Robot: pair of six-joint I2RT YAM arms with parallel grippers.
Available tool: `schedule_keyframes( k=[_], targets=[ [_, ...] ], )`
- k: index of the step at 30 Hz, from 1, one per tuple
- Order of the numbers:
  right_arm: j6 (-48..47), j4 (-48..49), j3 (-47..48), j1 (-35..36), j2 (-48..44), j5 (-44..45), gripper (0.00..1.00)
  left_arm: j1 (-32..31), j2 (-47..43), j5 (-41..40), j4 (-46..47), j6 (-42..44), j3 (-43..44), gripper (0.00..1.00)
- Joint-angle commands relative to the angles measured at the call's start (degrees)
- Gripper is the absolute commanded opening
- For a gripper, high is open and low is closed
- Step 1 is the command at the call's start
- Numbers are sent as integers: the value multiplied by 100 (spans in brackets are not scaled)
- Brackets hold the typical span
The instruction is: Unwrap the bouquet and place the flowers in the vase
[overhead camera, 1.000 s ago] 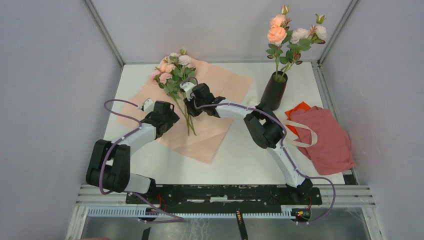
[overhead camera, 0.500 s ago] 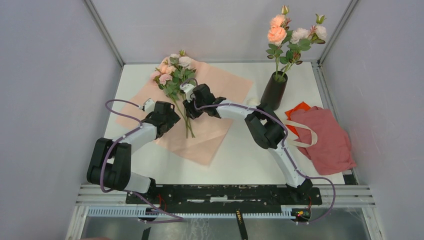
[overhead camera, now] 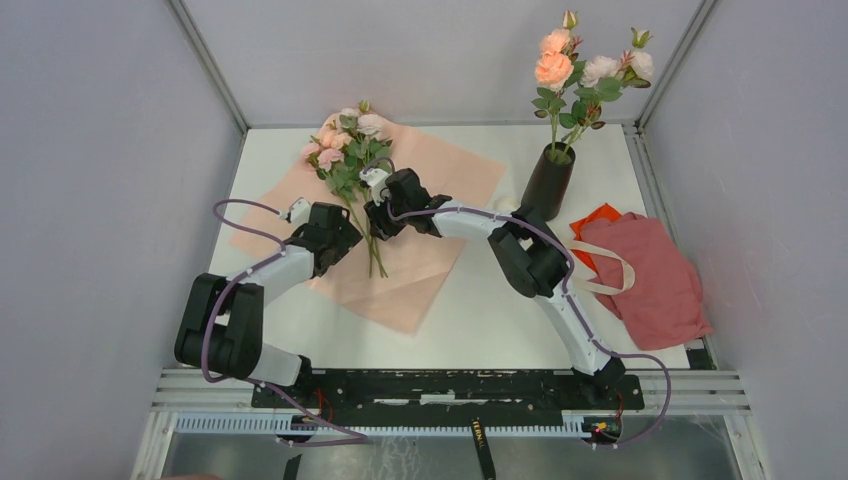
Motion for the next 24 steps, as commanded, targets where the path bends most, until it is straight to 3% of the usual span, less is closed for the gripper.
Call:
schedule_keyframes(
  k=[1, 5, 24],
  targets=[
    [76, -69, -24, 43, 173, -120, 42, 24, 39, 52, 209, 187, -37, 100],
    [82, 298, -485, 38, -275, -91, 43, 29, 75, 55, 212, 187, -21, 100],
    [-79, 231, -73, 51, -671, 182, 43, 27, 194, 108, 264, 205, 18, 100]
  ],
)
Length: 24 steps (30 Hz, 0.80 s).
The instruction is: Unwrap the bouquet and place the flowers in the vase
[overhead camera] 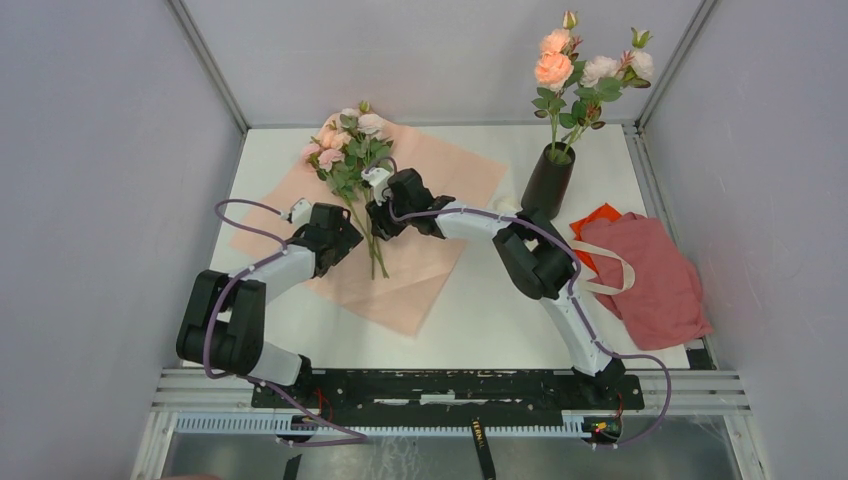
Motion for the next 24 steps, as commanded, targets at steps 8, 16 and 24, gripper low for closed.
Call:
schedule_keyframes(
  k=[8, 16, 24],
  targets=[
    [-78, -47, 855, 40, -10, 58, 43, 27, 77, 79, 180, 202, 31, 100],
    [-2, -171, 1409, 40, 537, -89, 43, 27, -794, -787, -126, -304, -328, 100],
    [82, -36, 1430, 40, 747, -139, 43, 23, -2136, -1353, -351, -295, -573, 100]
  ],
)
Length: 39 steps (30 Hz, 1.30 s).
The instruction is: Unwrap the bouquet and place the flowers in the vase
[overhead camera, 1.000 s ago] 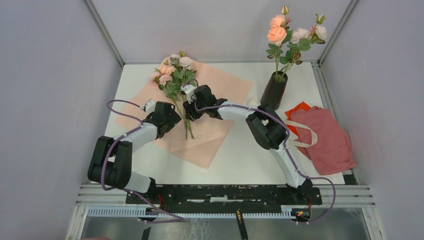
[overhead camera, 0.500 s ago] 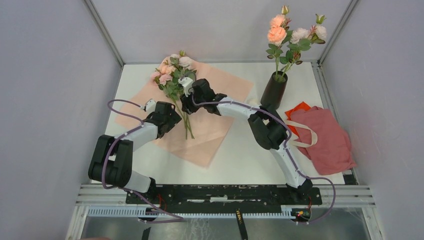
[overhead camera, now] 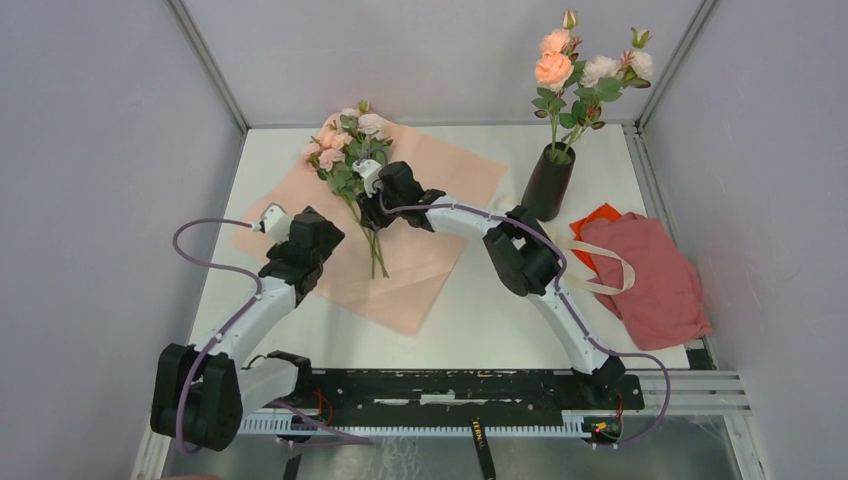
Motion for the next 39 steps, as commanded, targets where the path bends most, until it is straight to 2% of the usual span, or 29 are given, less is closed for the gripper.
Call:
schedule_keyframes(
  k=[1, 11, 20, 23, 25, 27, 31, 32, 39],
  targets=[
    [93, 154, 171, 37, 95, -120, 43, 24, -198, -473, -159, -82, 136, 100],
    [137, 309, -163, 38, 201, -128, 43, 22, -99, -249, 16, -85, 30, 100],
    [225, 309, 60, 39, 630, -233, 42, 24, -124, -154, 56, -59, 11, 98],
    [203, 310, 16, 34, 668, -139, 13, 18, -141, -148, 94, -52, -16, 99],
    [154, 310, -66, 38, 605, -80, 3, 22, -99, -139, 116, -50, -17, 99],
    [110, 310, -165, 36, 517, -32, 0, 17, -27, -106, 158, -33, 1, 98],
    [67, 506, -286, 37, 347, -38, 3, 20, 107, -22, 214, -7, 42, 98],
    [64, 540, -311, 38, 309, -51, 0, 22, 130, -13, 215, -6, 48, 98],
    [100, 830, -650, 38, 33, -99, 0, 18, 257, 56, 258, 47, 89, 97]
  ],
)
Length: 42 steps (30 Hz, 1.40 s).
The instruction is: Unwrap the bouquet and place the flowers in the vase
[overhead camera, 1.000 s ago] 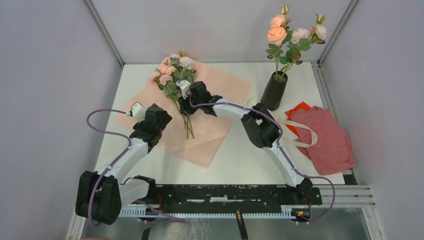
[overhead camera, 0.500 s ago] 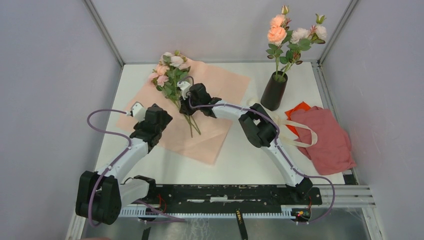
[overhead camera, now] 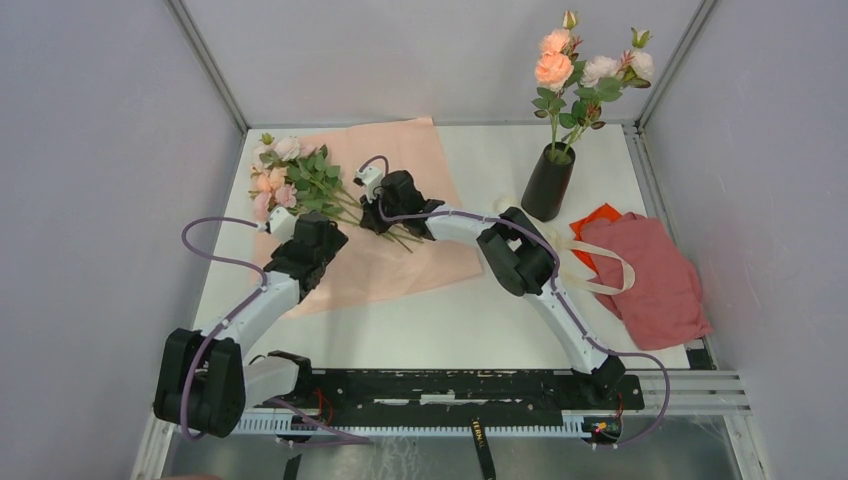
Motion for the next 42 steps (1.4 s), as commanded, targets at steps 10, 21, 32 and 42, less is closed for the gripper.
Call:
schedule_keyframes(
  k=[10, 21, 32, 42],
  targets=[
    [-34, 71, -428, 23, -654, -166, 0, 10, 485, 130, 445, 127, 112, 97],
    [-17, 357, -918, -43, -1426, -105, 0, -10, -159, 263, 985, 219, -224, 94],
    [223, 1150, -2162, -322, -2539, 91, 0, -15, -467, 1019, 2440, 12, -543, 90],
    [368, 1751, -3155, -667, -3609, 231, 0, -90, 76, 1241, 3064, -81, -52, 88]
  ],
)
